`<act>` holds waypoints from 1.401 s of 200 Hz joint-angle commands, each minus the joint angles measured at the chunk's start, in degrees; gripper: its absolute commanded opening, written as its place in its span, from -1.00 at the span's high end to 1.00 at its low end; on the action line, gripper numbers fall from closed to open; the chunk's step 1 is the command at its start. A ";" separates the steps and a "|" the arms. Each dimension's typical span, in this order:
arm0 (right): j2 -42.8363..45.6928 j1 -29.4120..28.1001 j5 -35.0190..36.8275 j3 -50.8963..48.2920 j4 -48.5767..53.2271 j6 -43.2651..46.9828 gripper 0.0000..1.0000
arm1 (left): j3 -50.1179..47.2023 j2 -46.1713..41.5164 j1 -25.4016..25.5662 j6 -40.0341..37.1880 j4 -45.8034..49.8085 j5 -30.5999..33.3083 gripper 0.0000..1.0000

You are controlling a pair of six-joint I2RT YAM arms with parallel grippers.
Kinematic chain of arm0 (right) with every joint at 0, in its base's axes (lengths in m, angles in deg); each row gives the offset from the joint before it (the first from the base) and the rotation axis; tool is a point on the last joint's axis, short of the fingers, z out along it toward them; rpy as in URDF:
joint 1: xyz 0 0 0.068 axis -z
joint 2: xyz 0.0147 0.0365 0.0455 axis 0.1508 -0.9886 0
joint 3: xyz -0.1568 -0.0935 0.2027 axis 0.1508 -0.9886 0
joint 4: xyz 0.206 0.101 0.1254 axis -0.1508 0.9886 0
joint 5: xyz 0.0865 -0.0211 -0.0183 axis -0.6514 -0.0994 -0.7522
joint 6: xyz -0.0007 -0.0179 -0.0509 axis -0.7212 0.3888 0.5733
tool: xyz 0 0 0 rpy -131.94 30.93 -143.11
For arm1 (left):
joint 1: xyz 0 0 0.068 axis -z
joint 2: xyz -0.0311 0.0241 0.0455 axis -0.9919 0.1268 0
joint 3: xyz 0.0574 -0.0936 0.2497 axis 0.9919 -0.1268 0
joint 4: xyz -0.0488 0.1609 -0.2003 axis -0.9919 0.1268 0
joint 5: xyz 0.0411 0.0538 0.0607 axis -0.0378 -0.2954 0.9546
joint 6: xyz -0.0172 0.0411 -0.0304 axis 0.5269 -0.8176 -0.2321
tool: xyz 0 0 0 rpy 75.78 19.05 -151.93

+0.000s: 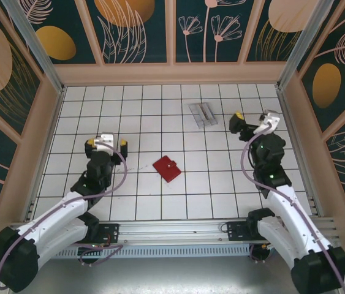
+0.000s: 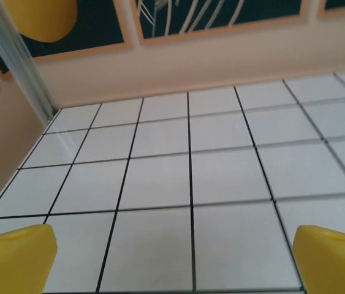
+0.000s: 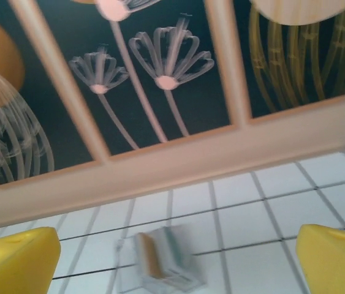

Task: Put the credit cards into the card holder
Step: Reset both arms

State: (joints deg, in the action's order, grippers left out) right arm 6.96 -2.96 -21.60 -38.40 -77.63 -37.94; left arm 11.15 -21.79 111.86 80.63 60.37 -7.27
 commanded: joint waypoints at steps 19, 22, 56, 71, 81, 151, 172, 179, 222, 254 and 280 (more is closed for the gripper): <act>1.31 5.70 -1.81 -17.12 -19.37 5.55 -0.98 | -6.75 2.68 -11.32 -3.14 -20.11 -11.79 -0.97; 1.14 6.08 -2.30 -18.01 -20.46 6.37 -0.98 | -7.23 3.10 -12.32 -2.67 -20.71 -12.98 -0.98; -3.44 11.00 0.10 -24.85 -27.60 6.15 -0.98 | -10.04 11.26 -17.60 -1.30 -29.85 -14.65 -0.98; -6.81 13.29 -1.03 -26.39 -29.57 6.09 -0.98 | -8.03 15.03 -18.71 -1.74 -29.27 -13.76 -0.98; -9.08 13.63 -1.12 -27.44 -32.91 6.43 -0.98 | -8.50 16.44 -18.99 -1.62 -32.98 -13.46 -0.98; -30.83 15.23 -8.82 -24.36 -55.54 8.28 -0.98 | -4.51 30.78 -22.49 -1.55 -47.19 -22.23 -0.98; -44.13 15.85 -9.44 -22.97 -65.60 6.48 -0.98 | -5.68 33.74 -26.11 2.93 -52.13 -21.93 -0.98; -46.76 16.07 -10.24 -21.75 -68.42 6.63 -0.98 | -7.06 37.01 -27.31 4.29 -57.85 -22.72 -0.97; -44.66 14.45 -7.59 -15.34 -52.39 7.60 -0.98 | -2.11 38.38 -28.20 5.57 -49.96 -21.34 -0.98; -45.00 13.46 -6.29 -14.87 -51.73 8.48 -0.98 | -2.56 37.98 -28.14 5.59 -50.31 -21.49 -0.97; -44.98 12.72 -5.18 -14.70 -51.60 9.05 -0.97 | -2.74 37.85 -28.18 5.48 -50.34 -21.52 -0.98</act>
State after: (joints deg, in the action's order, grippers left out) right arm -38.11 10.72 -28.92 -53.94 -129.30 -29.98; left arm 8.15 16.22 83.95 84.98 11.21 -29.26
